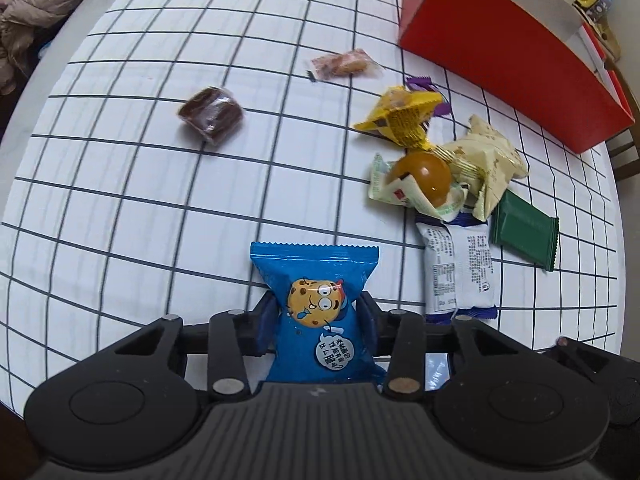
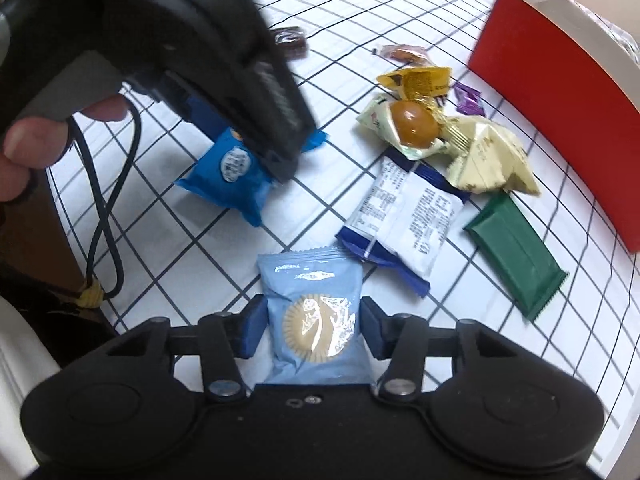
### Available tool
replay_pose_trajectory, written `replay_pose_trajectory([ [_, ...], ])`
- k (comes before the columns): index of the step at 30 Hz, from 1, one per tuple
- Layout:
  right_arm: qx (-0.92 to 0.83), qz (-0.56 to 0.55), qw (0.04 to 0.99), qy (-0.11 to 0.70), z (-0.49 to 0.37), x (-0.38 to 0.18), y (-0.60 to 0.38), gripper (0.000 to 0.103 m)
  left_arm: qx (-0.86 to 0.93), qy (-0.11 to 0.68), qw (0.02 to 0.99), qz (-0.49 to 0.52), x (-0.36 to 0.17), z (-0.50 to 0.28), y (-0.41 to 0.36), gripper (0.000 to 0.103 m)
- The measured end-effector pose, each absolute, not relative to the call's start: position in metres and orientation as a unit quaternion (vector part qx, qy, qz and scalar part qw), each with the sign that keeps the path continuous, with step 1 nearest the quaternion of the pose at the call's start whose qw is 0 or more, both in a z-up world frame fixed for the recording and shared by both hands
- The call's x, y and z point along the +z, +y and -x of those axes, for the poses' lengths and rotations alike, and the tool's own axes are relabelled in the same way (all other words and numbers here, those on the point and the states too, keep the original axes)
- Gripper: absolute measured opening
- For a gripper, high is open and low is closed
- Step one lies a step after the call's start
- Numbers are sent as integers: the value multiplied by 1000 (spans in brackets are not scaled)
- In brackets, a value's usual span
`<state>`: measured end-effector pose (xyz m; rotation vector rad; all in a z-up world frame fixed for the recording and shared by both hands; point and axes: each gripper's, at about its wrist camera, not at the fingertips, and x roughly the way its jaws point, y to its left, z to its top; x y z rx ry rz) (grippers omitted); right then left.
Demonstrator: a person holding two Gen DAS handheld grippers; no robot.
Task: Organize snacks
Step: 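Carry both blue packets over the red box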
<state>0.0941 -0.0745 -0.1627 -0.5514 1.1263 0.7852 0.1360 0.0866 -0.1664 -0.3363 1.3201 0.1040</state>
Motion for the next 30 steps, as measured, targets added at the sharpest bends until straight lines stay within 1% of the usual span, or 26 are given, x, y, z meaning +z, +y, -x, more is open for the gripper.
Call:
replay_pose_trajectory([
  [13,325,144,800,483,-101,-105,-109,49,27,568,808,156,-121,-128,101,41],
  [19,299,104,835,451,-113,-71,-121,49,12,543,829,136,-89,-134,94,42],
  [30,239,49,891,383,-147,-16,-146,49,-14,468,878,98,-18,-167,76,42],
])
